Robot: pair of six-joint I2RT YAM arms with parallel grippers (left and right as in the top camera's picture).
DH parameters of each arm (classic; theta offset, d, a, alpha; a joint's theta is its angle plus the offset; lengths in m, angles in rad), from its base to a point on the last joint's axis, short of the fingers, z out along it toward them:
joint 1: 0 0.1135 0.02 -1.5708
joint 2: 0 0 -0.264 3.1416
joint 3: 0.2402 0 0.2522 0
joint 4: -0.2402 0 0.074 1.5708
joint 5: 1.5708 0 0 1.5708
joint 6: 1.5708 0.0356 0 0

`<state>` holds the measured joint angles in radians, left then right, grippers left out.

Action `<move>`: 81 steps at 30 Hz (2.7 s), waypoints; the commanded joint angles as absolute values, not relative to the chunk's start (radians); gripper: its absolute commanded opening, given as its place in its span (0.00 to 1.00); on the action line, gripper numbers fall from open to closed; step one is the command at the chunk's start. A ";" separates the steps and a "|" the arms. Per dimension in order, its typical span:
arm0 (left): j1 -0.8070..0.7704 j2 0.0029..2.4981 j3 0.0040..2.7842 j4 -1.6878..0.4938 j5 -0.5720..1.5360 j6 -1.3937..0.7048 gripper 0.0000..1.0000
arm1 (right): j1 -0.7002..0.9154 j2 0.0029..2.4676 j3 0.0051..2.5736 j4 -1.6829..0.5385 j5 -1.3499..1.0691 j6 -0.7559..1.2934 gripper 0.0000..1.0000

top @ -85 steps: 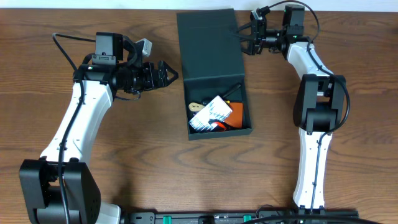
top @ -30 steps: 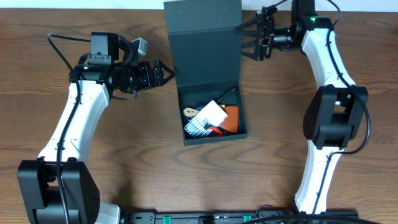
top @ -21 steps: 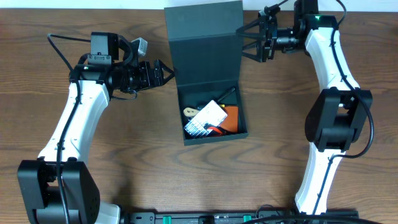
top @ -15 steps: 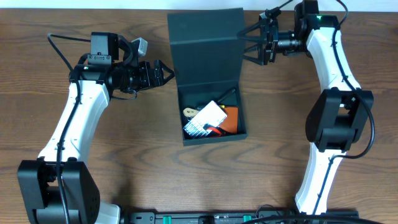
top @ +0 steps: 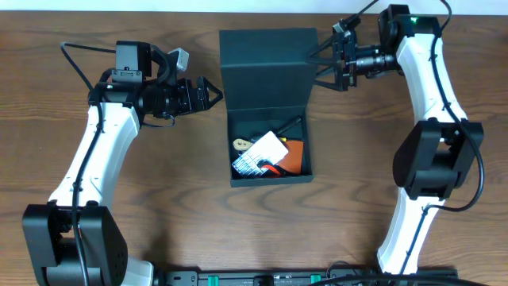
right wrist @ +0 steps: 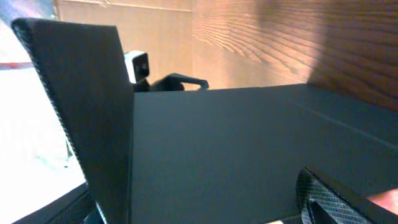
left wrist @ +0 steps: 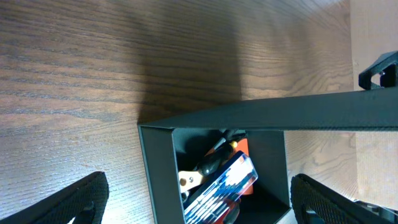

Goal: Pack container

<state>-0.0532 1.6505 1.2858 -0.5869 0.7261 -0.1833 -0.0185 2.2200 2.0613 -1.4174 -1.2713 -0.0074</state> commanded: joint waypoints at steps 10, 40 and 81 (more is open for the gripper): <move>-0.049 1.654 1.292 -0.596 0.722 -0.169 0.92 | -0.028 2.098 2.064 -1.461 -1.143 -0.107 0.85; -0.049 1.654 1.292 -0.596 0.722 -0.169 0.91 | -0.072 2.096 2.064 -1.265 -0.464 0.060 0.01; -0.049 1.654 1.292 -0.596 0.722 -0.170 0.91 | -0.004 2.520 2.064 -1.023 -0.953 0.142 0.01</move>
